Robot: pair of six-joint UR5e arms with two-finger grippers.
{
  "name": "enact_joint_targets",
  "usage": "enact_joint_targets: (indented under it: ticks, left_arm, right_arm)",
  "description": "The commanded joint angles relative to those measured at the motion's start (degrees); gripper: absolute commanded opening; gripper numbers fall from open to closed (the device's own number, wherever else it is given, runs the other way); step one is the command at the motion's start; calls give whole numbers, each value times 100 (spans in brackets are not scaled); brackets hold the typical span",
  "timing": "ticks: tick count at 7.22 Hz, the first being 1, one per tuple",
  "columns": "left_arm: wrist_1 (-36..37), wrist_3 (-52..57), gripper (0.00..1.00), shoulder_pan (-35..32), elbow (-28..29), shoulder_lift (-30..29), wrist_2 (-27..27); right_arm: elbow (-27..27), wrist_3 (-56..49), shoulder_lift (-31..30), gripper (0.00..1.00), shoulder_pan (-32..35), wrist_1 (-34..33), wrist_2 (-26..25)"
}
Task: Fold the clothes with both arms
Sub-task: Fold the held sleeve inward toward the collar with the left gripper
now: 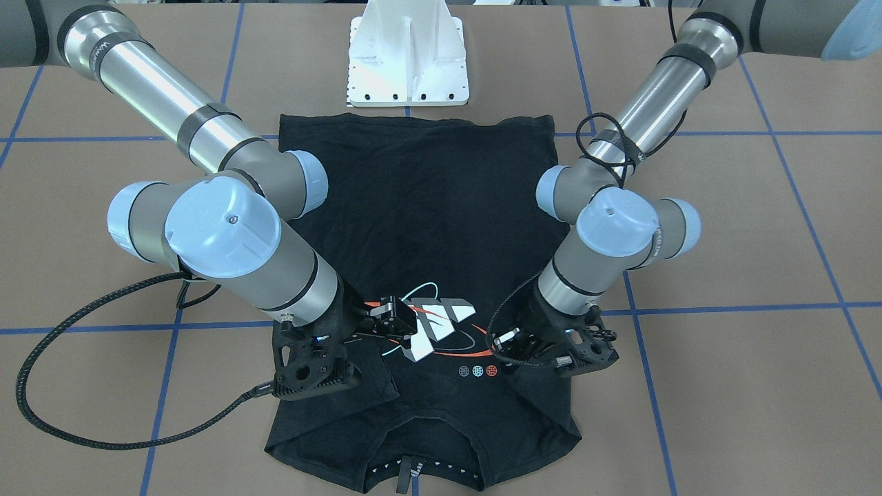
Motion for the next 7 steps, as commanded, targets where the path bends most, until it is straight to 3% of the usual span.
enact_joint_targets:
  ticks: [1, 5, 7]
  left_arm:
    - [-21, -166, 0, 11, 68, -111, 28]
    - [-47, -220, 0, 11, 94, -207, 64]
    - [-466, -316, 0, 11, 443, -338, 222]
  right_arm:
    - [42, -66, -114, 99, 55, 31, 56]
    - [298, -714, -773, 99, 389, 49, 433]
    - [306, -953, -940, 99, 495, 49, 565]
